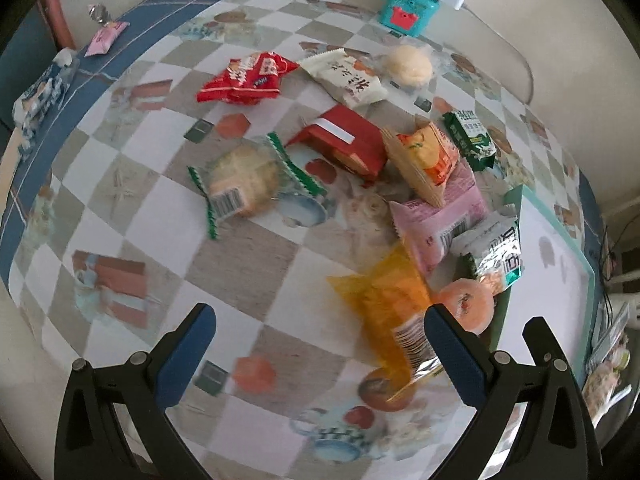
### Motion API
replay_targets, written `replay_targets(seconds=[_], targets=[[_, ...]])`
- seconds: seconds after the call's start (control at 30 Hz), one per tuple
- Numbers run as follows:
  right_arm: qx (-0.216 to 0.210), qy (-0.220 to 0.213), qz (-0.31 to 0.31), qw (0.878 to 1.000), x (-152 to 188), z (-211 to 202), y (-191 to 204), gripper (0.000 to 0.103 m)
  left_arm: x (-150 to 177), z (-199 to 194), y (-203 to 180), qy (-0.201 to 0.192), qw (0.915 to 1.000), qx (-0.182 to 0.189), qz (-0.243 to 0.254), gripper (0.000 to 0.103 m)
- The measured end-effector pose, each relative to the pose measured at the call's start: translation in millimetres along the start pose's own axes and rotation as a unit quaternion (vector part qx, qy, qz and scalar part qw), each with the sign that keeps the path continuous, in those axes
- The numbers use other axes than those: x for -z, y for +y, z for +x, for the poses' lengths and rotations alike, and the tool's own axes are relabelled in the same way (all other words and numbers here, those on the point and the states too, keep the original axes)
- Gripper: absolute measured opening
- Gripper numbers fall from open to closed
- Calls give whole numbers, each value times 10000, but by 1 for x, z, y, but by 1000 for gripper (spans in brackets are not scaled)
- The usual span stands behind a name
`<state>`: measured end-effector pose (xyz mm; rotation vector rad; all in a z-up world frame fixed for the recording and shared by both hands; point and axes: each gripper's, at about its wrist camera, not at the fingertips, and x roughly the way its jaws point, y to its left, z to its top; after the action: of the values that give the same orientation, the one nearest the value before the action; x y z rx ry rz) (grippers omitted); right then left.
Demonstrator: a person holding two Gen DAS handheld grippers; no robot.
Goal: Organize snacks
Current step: 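Grasp the orange bread bag with the left tool while the right tool approaches the pudding cup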
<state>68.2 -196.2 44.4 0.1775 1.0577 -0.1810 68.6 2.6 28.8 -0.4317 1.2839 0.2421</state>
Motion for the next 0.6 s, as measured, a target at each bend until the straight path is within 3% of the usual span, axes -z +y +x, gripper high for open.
replay_targets(seconds=[0.1, 0.23, 0.53, 0.6], targets=[[67, 70, 270, 9996, -7, 5, -9, 103, -1, 6, -7, 51, 9996, 166, -206, 103], [188, 45, 542, 9983, -11, 8, -25, 103, 2, 12, -18, 27, 9998, 123, -151, 102], [214, -44, 664, 9976, -16, 5, -38, 103, 7, 34, -39, 287, 9994, 172, 5, 73], [213, -79, 635, 9977, -16, 3, -38, 103, 8, 38, -44, 373, 9990, 245, 51, 73]])
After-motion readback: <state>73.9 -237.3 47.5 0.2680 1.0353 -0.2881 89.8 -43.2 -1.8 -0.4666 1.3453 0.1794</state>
